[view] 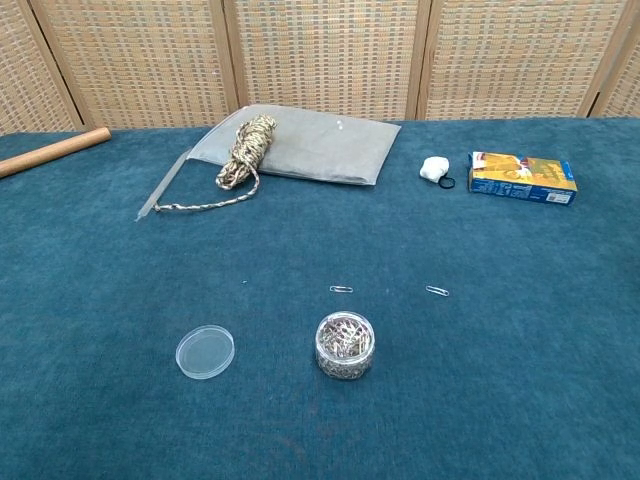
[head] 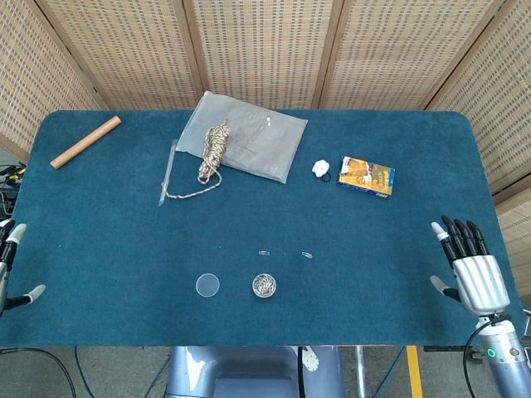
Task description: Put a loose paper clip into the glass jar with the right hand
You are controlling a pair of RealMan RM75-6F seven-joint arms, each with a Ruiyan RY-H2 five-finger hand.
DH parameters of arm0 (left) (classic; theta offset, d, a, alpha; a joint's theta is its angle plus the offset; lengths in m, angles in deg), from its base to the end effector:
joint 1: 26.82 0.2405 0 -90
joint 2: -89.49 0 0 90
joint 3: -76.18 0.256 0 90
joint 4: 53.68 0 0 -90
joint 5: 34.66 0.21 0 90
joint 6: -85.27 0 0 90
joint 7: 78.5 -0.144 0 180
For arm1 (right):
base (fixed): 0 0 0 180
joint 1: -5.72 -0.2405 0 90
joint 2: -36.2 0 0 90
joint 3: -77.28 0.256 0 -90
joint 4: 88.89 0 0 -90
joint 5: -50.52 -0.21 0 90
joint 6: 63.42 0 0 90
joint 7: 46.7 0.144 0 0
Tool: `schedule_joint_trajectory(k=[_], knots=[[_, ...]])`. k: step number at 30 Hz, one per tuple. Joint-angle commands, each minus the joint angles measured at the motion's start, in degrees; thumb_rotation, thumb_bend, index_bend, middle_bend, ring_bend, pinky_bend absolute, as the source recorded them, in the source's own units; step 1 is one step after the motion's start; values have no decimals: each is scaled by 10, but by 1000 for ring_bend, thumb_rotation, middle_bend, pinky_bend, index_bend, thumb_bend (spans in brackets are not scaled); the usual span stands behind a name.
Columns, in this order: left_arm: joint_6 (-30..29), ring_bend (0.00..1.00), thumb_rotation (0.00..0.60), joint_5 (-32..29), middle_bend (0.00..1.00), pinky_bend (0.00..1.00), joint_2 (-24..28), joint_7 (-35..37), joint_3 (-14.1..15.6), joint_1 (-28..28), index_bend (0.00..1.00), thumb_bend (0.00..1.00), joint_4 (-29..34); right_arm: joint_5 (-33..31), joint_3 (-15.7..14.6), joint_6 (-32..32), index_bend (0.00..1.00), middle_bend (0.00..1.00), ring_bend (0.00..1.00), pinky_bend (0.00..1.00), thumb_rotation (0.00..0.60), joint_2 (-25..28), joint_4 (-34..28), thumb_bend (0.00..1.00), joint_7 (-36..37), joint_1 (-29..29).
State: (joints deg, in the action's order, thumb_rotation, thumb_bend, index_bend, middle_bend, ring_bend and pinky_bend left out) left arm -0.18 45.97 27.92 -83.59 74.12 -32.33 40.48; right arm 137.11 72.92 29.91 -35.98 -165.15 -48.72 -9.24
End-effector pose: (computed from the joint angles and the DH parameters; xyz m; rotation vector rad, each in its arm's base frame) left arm -0.3190 0.1810 0.1747 -1.3476 -0.8620 -0.7879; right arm -0.3144 -0.2169 0.1417 1.5235 -0.6119 0.9341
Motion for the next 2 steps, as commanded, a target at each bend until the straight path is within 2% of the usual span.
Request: schedule_joint_trajectory(k=[1,2], knots=[[-3,0,600,5,0,0,0,1,0,1,0,0,-1,10,1,5,0,0,0,0,600,6,-9,0,-17,9],[-3,0,600,7,0,0,0,2,-1,1,0,0,0,13,2,6,0,0,0,0,600,7,-16,0,-21,12]])
